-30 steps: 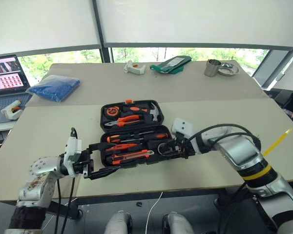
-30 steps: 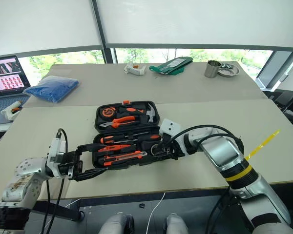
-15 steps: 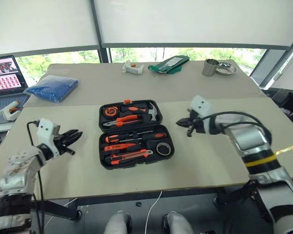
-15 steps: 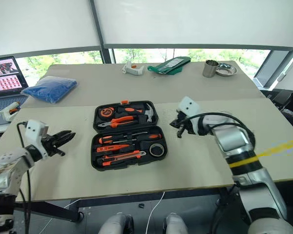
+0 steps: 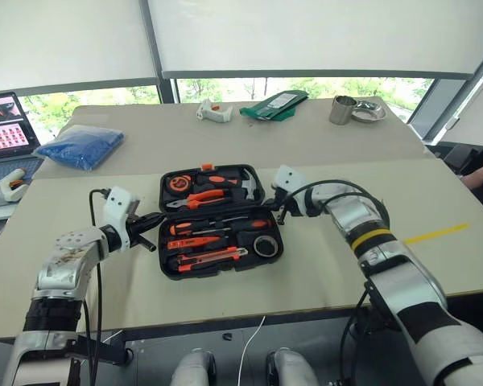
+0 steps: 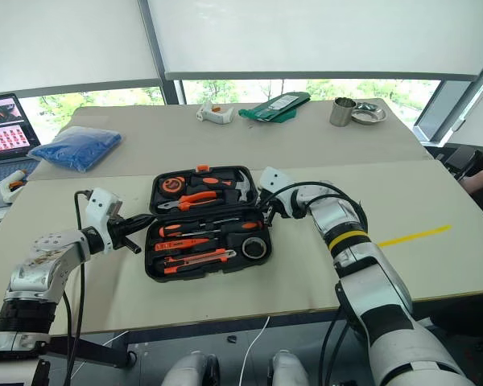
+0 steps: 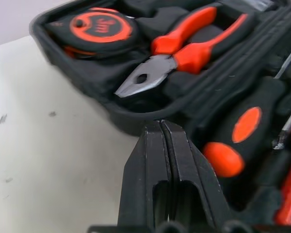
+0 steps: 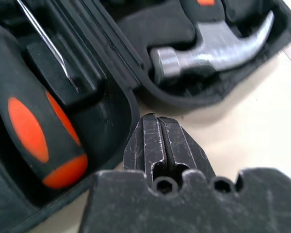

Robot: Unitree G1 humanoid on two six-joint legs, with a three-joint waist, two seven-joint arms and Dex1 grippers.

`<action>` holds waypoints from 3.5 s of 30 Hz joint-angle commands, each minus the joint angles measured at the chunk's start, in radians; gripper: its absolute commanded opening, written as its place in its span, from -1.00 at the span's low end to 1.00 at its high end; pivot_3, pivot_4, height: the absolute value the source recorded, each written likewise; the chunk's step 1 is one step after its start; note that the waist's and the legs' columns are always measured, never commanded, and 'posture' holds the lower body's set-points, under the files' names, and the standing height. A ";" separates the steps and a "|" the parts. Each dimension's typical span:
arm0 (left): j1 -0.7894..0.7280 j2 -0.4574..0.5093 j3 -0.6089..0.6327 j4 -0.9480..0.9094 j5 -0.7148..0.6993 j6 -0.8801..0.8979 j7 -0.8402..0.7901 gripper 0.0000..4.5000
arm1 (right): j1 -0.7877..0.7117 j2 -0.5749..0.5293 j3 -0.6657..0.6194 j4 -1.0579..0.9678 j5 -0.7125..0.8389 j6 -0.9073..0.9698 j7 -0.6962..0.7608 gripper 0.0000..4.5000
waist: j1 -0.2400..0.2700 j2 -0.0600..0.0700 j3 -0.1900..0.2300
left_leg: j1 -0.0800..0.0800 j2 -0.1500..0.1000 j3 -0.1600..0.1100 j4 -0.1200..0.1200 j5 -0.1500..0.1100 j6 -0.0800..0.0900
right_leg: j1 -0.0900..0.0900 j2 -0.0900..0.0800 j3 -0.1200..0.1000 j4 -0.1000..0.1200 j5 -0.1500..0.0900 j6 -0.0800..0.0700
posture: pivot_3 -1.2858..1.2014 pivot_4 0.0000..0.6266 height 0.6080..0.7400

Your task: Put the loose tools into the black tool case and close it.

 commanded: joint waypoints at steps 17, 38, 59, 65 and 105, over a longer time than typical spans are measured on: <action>-0.015 -0.038 -0.083 -0.060 -0.004 0.026 -0.165 -0.97 | 0.420 -0.199 -0.148 -0.761 0.109 0.403 0.100 -1.00 | 0.029 0.000 0.000 | 0.000 -0.002 -0.001 -0.001 -0.001 0.001 | 0.001 -0.001 -0.001 -0.001 -0.001 0.002 | 0.03 -0.52 1.00; -0.373 0.044 -0.030 0.136 -0.057 0.689 -0.015 1.00 | 0.141 -0.205 -0.252 -0.732 0.290 1.177 -0.120 0.89 | 0.026 -0.002 0.001 | 0.000 -0.003 -0.004 0.001 0.004 0.001 | 0.001 -0.001 -0.001 0.004 -0.003 0.006 | 0.03 -0.52 1.00; -0.475 -0.065 -0.013 0.291 -0.021 0.664 0.116 1.00 | -0.040 -0.060 -0.218 -0.295 0.256 1.049 -0.272 0.66 | 0.000 -0.003 0.002 | -0.001 -0.003 -0.004 0.002 0.004 0.001 | -0.002 -0.001 0.000 0.009 -0.001 0.001 | 0.03 -0.52 1.00; -0.464 -0.090 0.016 0.292 -0.035 0.664 0.146 0.14 | -0.051 -0.044 -0.222 -0.235 0.240 1.015 -0.307 -0.22 | 0.002 -0.003 0.002 | -0.001 -0.003 -0.004 0.002 0.004 0.001 | -0.002 -0.001 0.000 0.009 -0.001 0.001 | 0.03 -0.52 1.00; 0.207 0.013 0.105 0.216 0.045 -0.942 -0.247 0.40 | 0.935 -0.390 -0.306 -0.708 -0.067 -0.847 -0.435 0.32 | 0.013 -0.004 0.003 | 0.007 0.000 -0.004 0.001 0.004 -0.001 | 0.004 -0.003 0.002 0.008 -0.009 0.002 | 0.03 -0.52 1.00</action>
